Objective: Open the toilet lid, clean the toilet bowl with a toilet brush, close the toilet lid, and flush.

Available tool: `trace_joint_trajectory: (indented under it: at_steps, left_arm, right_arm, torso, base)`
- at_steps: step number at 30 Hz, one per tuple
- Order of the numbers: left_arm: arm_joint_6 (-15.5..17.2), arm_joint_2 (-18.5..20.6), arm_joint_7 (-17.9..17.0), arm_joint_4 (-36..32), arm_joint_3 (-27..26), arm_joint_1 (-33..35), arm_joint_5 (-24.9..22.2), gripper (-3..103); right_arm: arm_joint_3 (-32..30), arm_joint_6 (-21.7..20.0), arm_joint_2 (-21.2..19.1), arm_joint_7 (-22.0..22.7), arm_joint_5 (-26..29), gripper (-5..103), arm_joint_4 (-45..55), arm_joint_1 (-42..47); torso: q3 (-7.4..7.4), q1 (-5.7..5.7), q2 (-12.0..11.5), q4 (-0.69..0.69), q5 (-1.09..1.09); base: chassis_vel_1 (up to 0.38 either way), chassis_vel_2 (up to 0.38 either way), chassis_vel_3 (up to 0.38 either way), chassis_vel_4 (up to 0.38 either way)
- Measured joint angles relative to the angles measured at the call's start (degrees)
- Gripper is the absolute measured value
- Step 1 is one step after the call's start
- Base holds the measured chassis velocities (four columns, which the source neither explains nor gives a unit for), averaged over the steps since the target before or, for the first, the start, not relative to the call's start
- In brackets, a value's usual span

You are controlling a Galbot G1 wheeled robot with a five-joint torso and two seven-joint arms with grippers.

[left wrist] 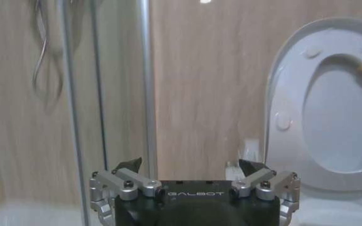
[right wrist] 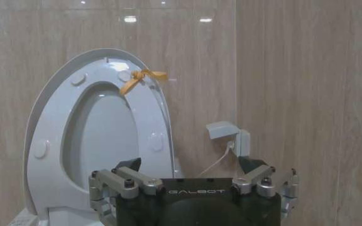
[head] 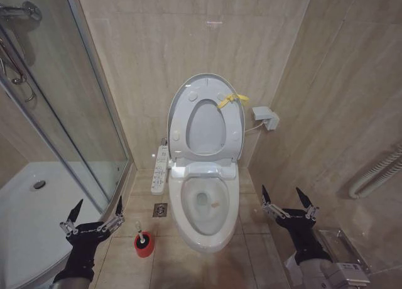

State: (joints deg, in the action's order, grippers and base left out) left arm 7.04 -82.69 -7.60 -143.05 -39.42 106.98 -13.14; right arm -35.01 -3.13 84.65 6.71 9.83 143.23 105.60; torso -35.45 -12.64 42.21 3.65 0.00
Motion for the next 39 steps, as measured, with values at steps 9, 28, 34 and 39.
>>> trace_joint_trajectory:
  at_steps: [9,28,34,39]
  left_arm:
    - [1.4,-3.0,2.3,-0.1,0.2,-0.4,3.9,100]
    - [-26.4,-2.8,1.9,34.1,2.4,-6.1,11.3,102]
    - [-29.5,-0.8,5.7,44.4,2.8,-10.5,6.9,94]
    - [-33.2,0.8,8.8,53.0,3.2,-16.2,5.2,94]
  right_arm:
    - [0.0,0.0,0.0,0.0,0.0,100,0.0,0.0]
    - [0.0,0.0,0.0,0.0,0.0,100,0.0,0.0]
    - [0.0,0.0,0.0,0.0,0.0,100,0.0,0.0]
    - [0.0,0.0,0.0,0.0,0.0,100,0.0,0.0]
  torso:
    - [0.00,0.00,0.0,0.01,0.00]
    - [0.00,-0.01,0.0,0.03,0.00]
    - [0.00,0.00,0.0,0.01,-0.02]
    - [0.00,-0.01,0.0,0.02,-0.02]
  base:
    - [0.000,0.000,0.000,0.000]
    - [0.000,0.000,0.000,0.000]
    - [0.000,0.000,0.000,0.000]
    - [0.000,0.000,0.000,0.000]
